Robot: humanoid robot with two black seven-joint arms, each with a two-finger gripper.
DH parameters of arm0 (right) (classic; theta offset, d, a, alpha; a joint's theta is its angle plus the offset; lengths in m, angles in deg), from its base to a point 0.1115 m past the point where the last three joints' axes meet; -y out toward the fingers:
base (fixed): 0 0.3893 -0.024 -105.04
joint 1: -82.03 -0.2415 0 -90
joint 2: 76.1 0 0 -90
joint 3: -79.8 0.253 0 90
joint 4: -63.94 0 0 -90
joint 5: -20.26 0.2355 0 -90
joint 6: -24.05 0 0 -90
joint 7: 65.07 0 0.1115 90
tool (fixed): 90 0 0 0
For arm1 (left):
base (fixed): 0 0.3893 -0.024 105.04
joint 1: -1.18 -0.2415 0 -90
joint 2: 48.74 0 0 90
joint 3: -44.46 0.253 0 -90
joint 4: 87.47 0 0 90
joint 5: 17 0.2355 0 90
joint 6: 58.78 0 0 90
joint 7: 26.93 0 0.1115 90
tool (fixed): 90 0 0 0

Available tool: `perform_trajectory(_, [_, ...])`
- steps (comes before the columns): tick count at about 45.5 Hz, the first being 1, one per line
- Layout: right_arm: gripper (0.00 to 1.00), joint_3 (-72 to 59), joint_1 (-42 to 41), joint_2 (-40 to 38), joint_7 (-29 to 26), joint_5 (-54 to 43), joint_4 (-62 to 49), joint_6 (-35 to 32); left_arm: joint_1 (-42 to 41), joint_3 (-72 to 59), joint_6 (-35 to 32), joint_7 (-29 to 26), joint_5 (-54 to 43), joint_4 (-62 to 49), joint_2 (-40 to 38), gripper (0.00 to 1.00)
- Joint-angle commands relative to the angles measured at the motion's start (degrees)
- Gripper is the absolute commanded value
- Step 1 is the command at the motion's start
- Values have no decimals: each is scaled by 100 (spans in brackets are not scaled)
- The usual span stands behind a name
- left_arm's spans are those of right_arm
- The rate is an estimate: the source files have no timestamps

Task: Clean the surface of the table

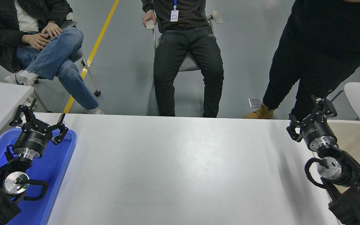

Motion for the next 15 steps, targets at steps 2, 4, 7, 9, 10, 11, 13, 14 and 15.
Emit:
perform_trajectory(2, [99,-6,-134,-28,3,36,16,-1,0,0,0,0,0,0,0,100])
perform_trajectory(4, [99,-15,-151,-28,3,36,25,-1,0,0,0,0,0,0,0,100])
perform_trajectory(7, [99,-15,-195,-28,3,36,25,-1,0,0,0,0,0,0,0,100])
perform_trajectory(9, [99,-15,-221,-19,3,36,25,-1,0,0,0,0,0,0,0,100])
perform_trajectory(10, [99,-15,-230,-19,3,36,25,-1,0,0,0,0,0,0,0,100])
perform_trajectory(11, [99,-15,-239,-19,3,36,25,-9,0,0,0,0,0,0,0,100])
perform_trajectory(13, [99,-15,-248,-11,3,36,25,-1,0,0,0,0,0,0,0,100])
perform_trajectory(14, [99,-24,-248,-11,3,36,16,-1,0,0,0,0,0,0,0,100])
perform_trajectory(15, [99,-24,-248,-11,3,36,16,-1,0,0,0,0,0,0,0,100])
